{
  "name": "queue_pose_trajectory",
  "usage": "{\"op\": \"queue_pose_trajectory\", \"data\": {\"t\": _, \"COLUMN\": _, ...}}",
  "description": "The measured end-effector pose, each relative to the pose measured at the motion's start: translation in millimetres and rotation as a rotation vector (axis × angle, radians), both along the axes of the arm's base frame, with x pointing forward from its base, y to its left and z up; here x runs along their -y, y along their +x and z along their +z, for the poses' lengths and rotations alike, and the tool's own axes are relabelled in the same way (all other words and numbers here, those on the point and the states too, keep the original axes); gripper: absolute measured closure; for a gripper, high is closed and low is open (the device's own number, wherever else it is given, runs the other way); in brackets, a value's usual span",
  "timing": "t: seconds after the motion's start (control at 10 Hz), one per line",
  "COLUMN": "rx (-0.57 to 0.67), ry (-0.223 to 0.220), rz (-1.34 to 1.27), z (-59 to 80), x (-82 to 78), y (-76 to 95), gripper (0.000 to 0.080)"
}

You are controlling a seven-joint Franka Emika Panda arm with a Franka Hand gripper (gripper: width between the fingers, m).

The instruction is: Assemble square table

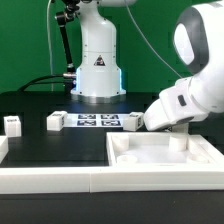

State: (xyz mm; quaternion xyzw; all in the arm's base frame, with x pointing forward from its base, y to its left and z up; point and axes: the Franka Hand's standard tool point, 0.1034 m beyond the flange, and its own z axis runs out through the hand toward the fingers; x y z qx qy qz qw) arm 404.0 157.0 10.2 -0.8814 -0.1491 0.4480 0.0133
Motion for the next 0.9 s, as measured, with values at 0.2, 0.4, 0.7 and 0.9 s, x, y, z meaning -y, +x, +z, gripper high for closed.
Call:
{"op": "queue_pose_trajectory", "data": {"t": 0.2, "rx": -0.101, "ry": -0.021, "rz": 0.006, "z": 0.4, "x": 2.4, "y": -7.9, "gripper": 0.0151}}
{"op": "queue_pose_trajectory", "data": {"t": 0.4, "rx": -0.099, "ry": -0.018, "rz": 0.007, "z": 0.4, "x": 2.3, "y": -8.1, "gripper": 0.0151}}
{"op": "queue_pose_trajectory", "data": {"t": 0.7, "rx": -0.096, "ry": -0.017, "rz": 0.008, "z": 0.4, "x": 1.0, "y": -8.0, "gripper": 0.0349}}
{"op": "queue_pose_trajectory", "data": {"t": 0.9, "rx": -0.095, "ry": -0.016, "rz": 0.009, "z": 0.6, "x": 0.0, "y": -8.0, "gripper": 0.0514}}
